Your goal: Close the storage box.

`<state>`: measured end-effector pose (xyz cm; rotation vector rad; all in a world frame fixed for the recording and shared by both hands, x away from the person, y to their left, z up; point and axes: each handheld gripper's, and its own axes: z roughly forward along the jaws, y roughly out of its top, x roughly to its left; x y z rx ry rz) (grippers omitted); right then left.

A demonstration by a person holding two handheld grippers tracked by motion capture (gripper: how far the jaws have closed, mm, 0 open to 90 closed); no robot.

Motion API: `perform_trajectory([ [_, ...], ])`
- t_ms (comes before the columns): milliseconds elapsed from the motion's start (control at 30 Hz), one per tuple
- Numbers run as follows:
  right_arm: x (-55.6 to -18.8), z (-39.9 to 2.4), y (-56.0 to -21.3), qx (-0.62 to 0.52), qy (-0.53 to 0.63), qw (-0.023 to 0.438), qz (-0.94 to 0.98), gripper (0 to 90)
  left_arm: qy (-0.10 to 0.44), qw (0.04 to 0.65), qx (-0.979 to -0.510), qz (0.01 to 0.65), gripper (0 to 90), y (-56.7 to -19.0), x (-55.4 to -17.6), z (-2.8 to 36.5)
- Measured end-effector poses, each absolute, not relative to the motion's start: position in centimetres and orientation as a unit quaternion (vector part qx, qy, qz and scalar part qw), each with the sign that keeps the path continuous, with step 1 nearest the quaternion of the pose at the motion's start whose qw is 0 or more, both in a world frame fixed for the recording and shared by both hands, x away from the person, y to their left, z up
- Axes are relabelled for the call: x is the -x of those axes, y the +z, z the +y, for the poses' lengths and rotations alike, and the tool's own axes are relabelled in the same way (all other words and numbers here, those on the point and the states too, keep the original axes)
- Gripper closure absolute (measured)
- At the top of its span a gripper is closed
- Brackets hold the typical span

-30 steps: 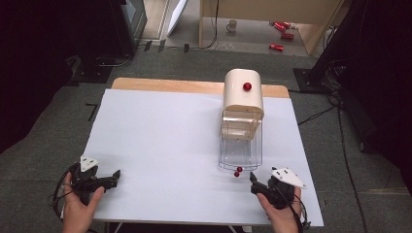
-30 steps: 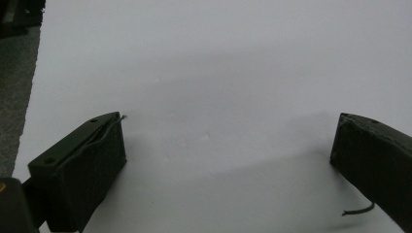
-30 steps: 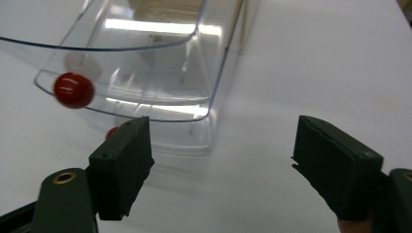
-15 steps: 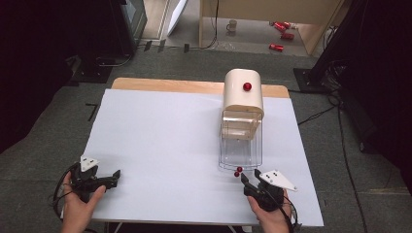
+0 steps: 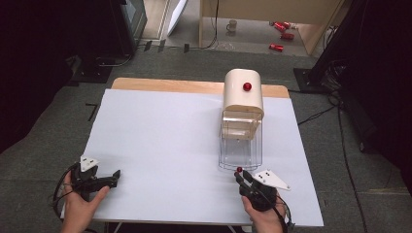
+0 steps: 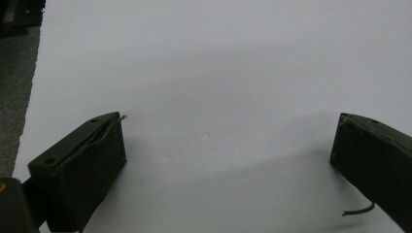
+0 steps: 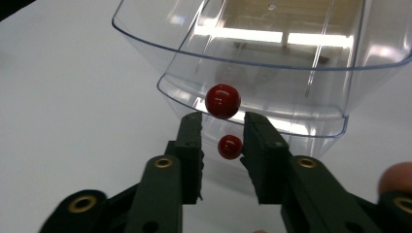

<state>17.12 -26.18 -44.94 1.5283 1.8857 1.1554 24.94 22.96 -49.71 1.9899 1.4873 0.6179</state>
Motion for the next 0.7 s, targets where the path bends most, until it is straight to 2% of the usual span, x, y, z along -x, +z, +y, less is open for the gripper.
perform_trajectory([
  [700, -17.26, -25.89, -44.84, -0.564, 0.435, 0.229, 0.664, 74.8, 0.231, 0.286, -0.745, 0.557, 0.0, -49.71, -24.96, 22.95],
])
